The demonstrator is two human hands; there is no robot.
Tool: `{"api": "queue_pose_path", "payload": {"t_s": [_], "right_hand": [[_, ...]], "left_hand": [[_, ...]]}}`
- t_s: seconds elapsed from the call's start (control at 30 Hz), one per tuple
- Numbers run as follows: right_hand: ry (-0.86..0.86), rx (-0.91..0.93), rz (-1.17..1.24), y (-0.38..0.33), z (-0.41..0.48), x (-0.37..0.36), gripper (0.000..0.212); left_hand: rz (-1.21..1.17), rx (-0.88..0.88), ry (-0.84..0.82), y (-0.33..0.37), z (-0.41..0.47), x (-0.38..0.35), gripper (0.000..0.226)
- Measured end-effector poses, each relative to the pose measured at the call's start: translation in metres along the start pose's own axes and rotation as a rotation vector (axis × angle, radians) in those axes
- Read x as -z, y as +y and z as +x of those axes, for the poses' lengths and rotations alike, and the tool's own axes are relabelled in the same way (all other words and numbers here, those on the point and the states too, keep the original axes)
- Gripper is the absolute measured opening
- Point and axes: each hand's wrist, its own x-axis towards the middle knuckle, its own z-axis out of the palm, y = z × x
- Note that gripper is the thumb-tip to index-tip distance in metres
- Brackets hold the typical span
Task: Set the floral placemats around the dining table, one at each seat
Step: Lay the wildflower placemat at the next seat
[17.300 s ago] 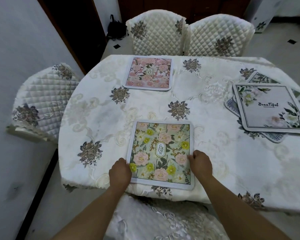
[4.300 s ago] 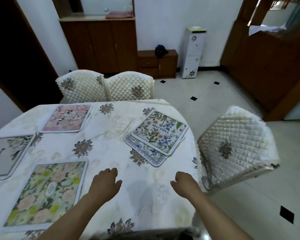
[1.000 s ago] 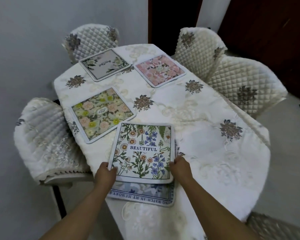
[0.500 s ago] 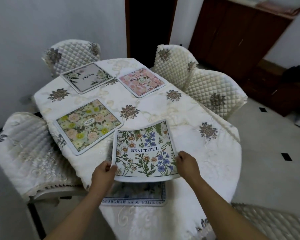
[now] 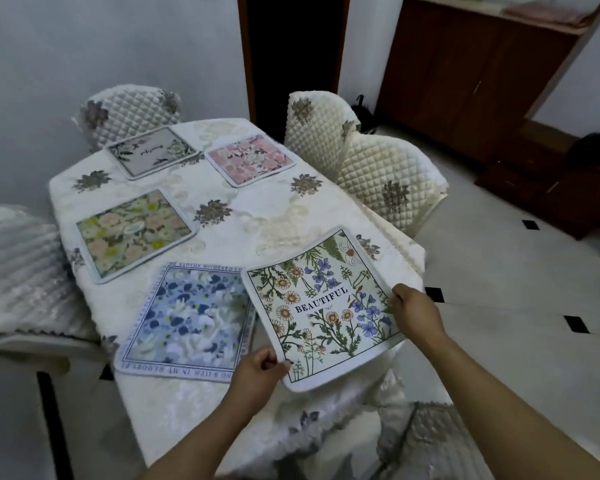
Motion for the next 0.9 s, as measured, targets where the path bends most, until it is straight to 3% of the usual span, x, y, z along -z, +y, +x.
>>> {"api": "queue_pose_path", "payload": {"t_s": [0.3, 0.57, 0.9], "right_hand": [[-0.119, 0.105, -0.107, 0.081, 0.008, 0.02, 0.014], [-0.139, 0.087, -0.019, 0.084, 0.005, 0.006, 0.018], [-0.263, 0.267, 0.109, 0.107, 0.048, -0.038, 0.024]], "left_hand": [[0.058, 0.112, 0.193, -0.016, -0.047, -0.129, 0.039], [0.044, 0.173, 0.322, -0.039, -0.042, -0.129, 0.035], [0.075, 0.257, 0.56, -0.036, -0.033, -0.143, 0.022]]}}
